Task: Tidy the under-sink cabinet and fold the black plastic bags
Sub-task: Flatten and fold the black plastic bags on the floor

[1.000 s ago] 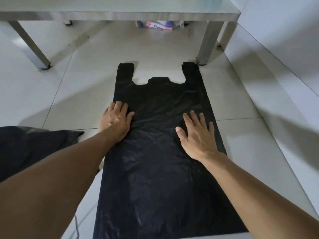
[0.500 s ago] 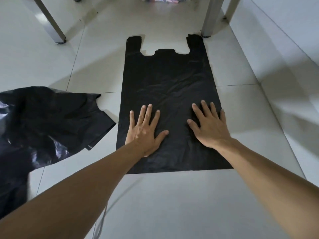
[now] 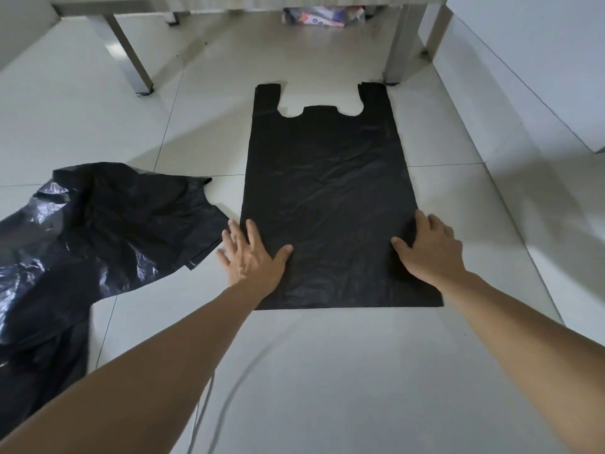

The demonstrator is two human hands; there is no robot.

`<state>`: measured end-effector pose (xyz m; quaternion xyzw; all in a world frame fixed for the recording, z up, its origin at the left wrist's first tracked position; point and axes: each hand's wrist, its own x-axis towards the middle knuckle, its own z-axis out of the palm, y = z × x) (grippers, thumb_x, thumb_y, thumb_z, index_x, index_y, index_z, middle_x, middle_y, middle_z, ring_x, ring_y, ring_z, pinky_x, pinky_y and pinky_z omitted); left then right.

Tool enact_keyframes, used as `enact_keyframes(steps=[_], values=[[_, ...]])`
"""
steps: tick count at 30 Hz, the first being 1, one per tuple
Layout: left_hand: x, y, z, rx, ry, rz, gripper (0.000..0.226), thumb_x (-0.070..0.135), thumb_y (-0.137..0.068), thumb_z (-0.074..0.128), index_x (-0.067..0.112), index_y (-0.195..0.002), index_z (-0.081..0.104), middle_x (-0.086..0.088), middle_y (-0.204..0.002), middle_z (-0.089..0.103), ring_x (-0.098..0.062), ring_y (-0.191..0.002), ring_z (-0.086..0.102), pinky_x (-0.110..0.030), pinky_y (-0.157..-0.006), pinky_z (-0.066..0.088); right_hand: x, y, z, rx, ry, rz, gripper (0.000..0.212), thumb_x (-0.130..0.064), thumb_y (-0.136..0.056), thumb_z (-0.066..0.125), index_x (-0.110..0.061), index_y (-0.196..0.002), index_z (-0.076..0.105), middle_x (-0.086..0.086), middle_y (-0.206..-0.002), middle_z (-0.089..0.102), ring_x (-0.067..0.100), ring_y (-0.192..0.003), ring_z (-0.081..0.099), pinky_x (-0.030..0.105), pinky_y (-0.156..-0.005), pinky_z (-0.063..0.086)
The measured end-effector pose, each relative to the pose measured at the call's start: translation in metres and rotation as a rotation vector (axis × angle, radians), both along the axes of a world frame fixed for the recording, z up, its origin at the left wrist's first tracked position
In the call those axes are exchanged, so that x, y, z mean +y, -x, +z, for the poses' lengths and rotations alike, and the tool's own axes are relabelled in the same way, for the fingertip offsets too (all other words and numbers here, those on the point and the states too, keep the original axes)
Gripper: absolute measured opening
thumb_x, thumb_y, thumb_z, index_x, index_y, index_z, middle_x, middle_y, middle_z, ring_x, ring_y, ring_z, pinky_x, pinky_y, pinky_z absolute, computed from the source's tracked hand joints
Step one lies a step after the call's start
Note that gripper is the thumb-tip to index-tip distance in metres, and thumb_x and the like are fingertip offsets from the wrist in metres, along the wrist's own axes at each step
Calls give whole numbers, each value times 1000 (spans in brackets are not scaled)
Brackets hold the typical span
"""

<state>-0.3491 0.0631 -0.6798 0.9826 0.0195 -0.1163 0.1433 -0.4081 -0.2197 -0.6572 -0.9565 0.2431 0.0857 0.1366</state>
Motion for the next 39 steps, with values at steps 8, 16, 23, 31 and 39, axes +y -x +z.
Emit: enact_keyframes(steps=[8,16,23,31,39], values=[[4,11,8,-47,-59,72,89,64,-85,54,12,-148,19,-14,-159,6,-36,-139,20,-48,-109,25,1,0,7,87,17,42,69,-46,-96,51,-19,-152,21,8,-154,31,38,-137,29,50,-106,36],[9,18,10,-66,-37,15,79,59,-88,53,15,-146,24,-10,-158,17,-33,-140,22,-45,-110,28,4,-2,8,130,59,82,67,-46,-98,46,-19,-153,19,5,-157,28,37,-137,31,52,-106,35],[64,-20,63,123,15,-143,54,48,-88,61,15,-129,52,-7,-132,52,-28,-118,52,-40,-98,46,44,-48,56,164,-1,255,66,-45,-96,50,-19,-152,27,10,-149,43,36,-133,43,48,-106,40],[158,-69,142,205,-225,-122,53,38,-79,74,7,-120,61,-10,-117,63,-30,-107,60,-38,-90,51,169,-122,130,241,-43,580,62,-42,-96,55,-19,-150,35,7,-145,48,30,-130,49,41,-104,43],[245,-54,127,-100,-359,84,79,33,-72,79,13,-137,40,-13,-136,37,-31,-128,37,-44,-101,40,287,-131,116,297,88,822,33,-29,-95,53,-11,-68,44,6,-80,49,28,-83,55,31,-70,47]])
